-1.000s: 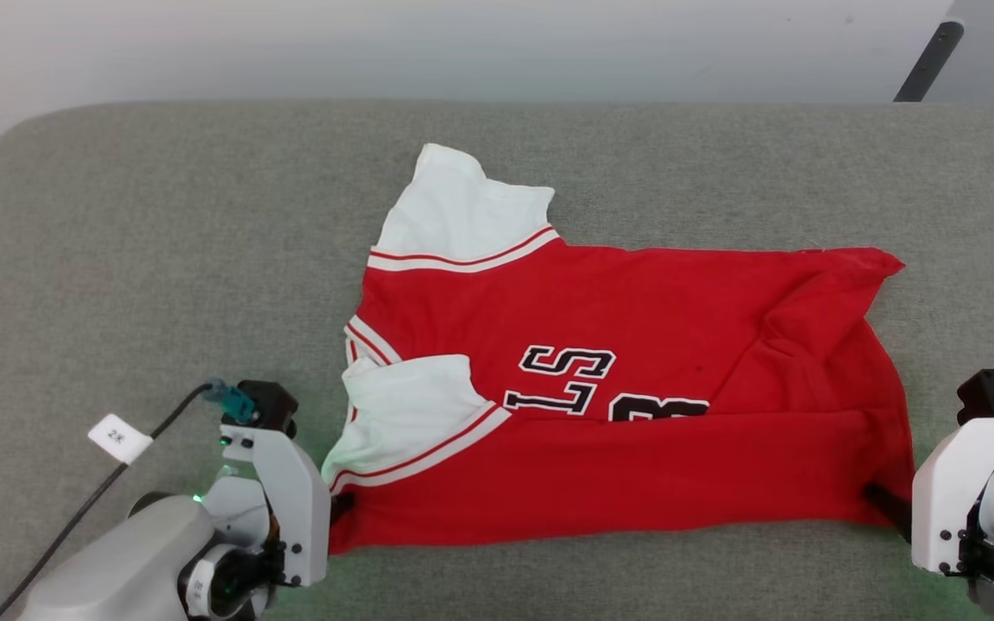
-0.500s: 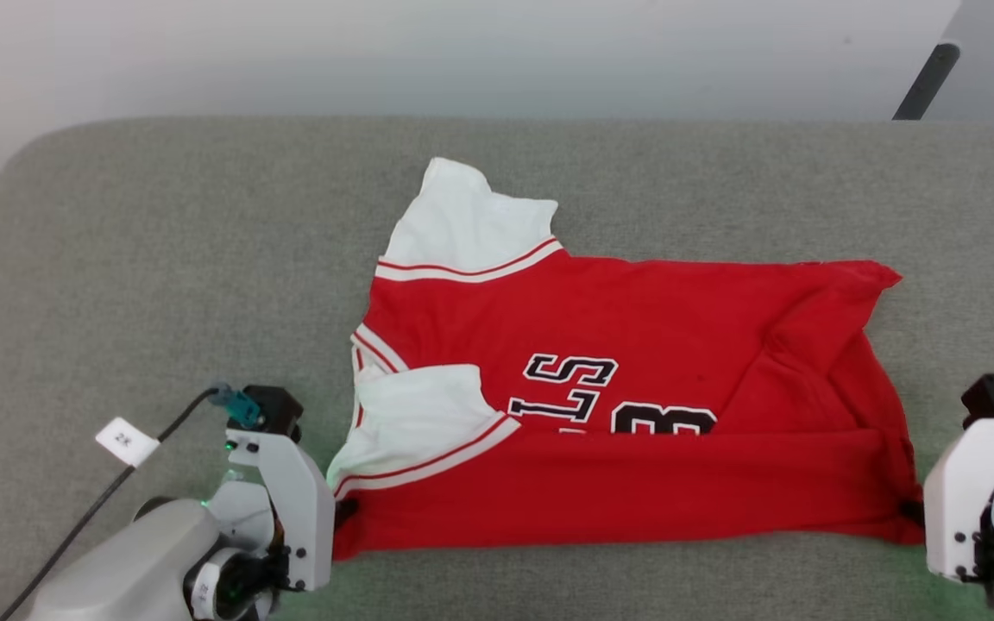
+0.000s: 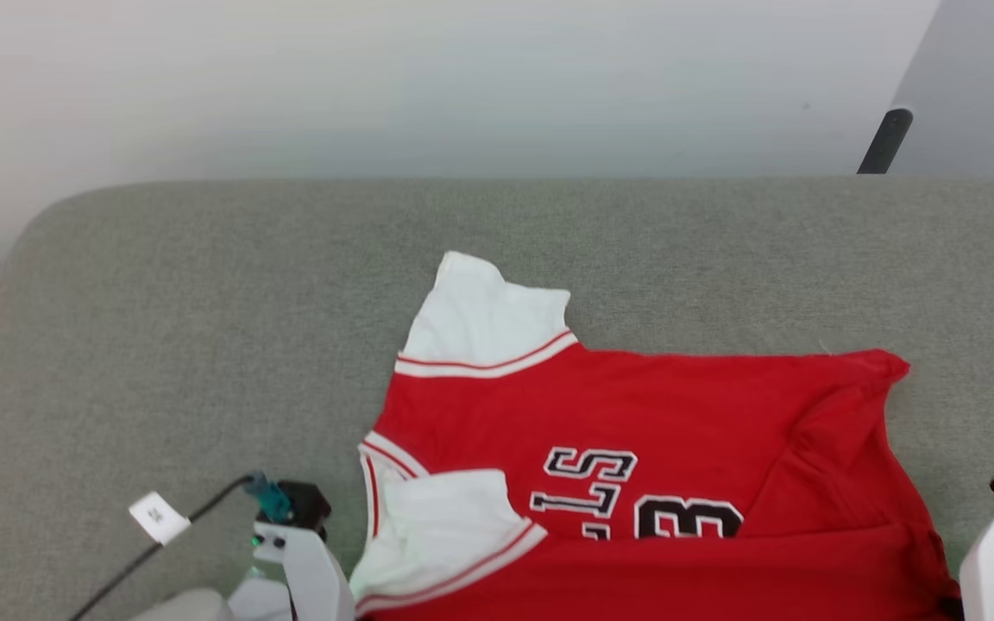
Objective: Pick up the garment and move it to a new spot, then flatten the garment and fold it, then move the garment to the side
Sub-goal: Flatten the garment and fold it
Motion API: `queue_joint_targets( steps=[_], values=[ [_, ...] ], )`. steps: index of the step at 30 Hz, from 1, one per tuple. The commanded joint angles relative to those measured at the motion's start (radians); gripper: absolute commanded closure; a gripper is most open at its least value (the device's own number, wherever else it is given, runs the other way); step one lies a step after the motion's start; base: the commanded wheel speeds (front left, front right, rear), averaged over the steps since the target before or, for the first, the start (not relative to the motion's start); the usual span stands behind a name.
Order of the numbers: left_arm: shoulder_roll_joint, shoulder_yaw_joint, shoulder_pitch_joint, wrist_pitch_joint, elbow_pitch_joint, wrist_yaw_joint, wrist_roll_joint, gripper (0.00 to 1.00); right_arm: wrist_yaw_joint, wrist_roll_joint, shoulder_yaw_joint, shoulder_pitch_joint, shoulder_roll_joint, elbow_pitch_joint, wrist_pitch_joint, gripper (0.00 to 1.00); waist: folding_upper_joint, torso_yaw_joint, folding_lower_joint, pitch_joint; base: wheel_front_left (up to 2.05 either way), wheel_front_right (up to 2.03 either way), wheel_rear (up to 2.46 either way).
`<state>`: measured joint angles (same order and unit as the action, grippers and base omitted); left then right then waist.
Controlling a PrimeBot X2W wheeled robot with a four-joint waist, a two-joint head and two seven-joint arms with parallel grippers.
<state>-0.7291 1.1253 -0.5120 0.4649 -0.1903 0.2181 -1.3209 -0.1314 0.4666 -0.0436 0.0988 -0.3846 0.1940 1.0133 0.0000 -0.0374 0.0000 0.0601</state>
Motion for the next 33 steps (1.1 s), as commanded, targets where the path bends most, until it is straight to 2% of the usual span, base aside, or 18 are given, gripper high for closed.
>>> queue_joint_targets(
  steps=[1, 8, 9, 10, 11, 12, 13, 14, 18, 24, 33],
  values=[
    [-0.006, 0.004, 0.017, -0.001, 0.005, 0.008, -0.001, 1.0, 0.001, -0.005, -0.011, -0.011, -0.003, -0.003, 0.0, 1.0, 0.0, -0.004, 0.0, -0.007, 0.0, 0.0, 0.0],
    [0.008, 0.025, 0.048, -0.002, 0.019, 0.018, 0.005, 1.0, 0.001, -0.024, -0.025, -0.038, 0.023, -0.011, -0.012, 1.0, 0.0, -0.008, 0.0, -0.009, 0.0, 0.0, 0.0],
    [0.012, 0.027, 0.047, -0.004, 0.014, 0.017, 0.009, 0.8, 0.001, -0.024, -0.021, -0.039, 0.026, -0.011, -0.014, 1.0, 0.0, -0.008, 0.0, -0.009, 0.0, 0.0, 0.0],
    [0.017, 0.027, 0.045, -0.009, 0.009, 0.014, 0.013, 0.64, 0.001, -0.024, -0.016, -0.038, 0.027, -0.013, -0.019, 0.75, 0.0, -0.009, 0.0, -0.009, 0.0, 0.0, 0.0],
    [0.021, 0.027, 0.043, -0.014, 0.002, 0.012, 0.015, 0.53, 0.001, -0.025, -0.012, -0.037, 0.027, -0.014, -0.023, 0.62, 0.0, -0.01, 0.0, -0.008, 0.0, 0.0, 0.0],
    [0.024, 0.028, 0.042, -0.018, -0.003, 0.011, 0.018, 0.34, 0.001, -0.026, -0.01, -0.035, 0.027, -0.013, -0.028, 0.54, 0.0, -0.01, 0.0, -0.008, 0.0, 0.0, 0.0],
    [0.026, 0.028, 0.041, -0.021, -0.008, 0.011, 0.022, 0.0, 0.001, -0.029, -0.007, -0.034, 0.026, -0.013, -0.032, 0.32, 0.0, -0.011, 0.0, -0.008, 0.0, 0.0, 0.0],
    [0.028, 0.027, 0.04, -0.025, -0.014, 0.012, 0.023, 0.0, 0.001, -0.028, -0.004, -0.033, 0.024, -0.015, -0.04, 0.0, 0.0, -0.013, 0.0, -0.007, 0.0, 0.0, 0.0],
    [0.031, 0.023, 0.042, -0.031, -0.025, 0.016, 0.02, 0.0, 0.001, -0.023, -0.009, -0.043, 0.024, -0.025, -0.055, 0.0, 0.0, -0.018, 0.0, -0.007, 0.0, 0.0, 0.0],
    [0.0, 0.013, 0.026, -0.018, 0.013, 0.042, 0.022, 0.0, 0.001, -0.026, -0.037, -0.056, 0.032, -0.072, -0.085, 0.0, 0.0, -0.031, 0.0, -0.005, 0.0, 0.0, 0.0],
    [-0.101, -0.05, -0.083, 0.018, 0.158, 0.083, 0.043, 0.0, 0.001, -0.053, -0.067, -0.073, 0.076, -0.205, -0.237, 0.0, 0.0, -0.074, 0.0, 0.013, 0.0, 0.0, 0.0]
  ],
)
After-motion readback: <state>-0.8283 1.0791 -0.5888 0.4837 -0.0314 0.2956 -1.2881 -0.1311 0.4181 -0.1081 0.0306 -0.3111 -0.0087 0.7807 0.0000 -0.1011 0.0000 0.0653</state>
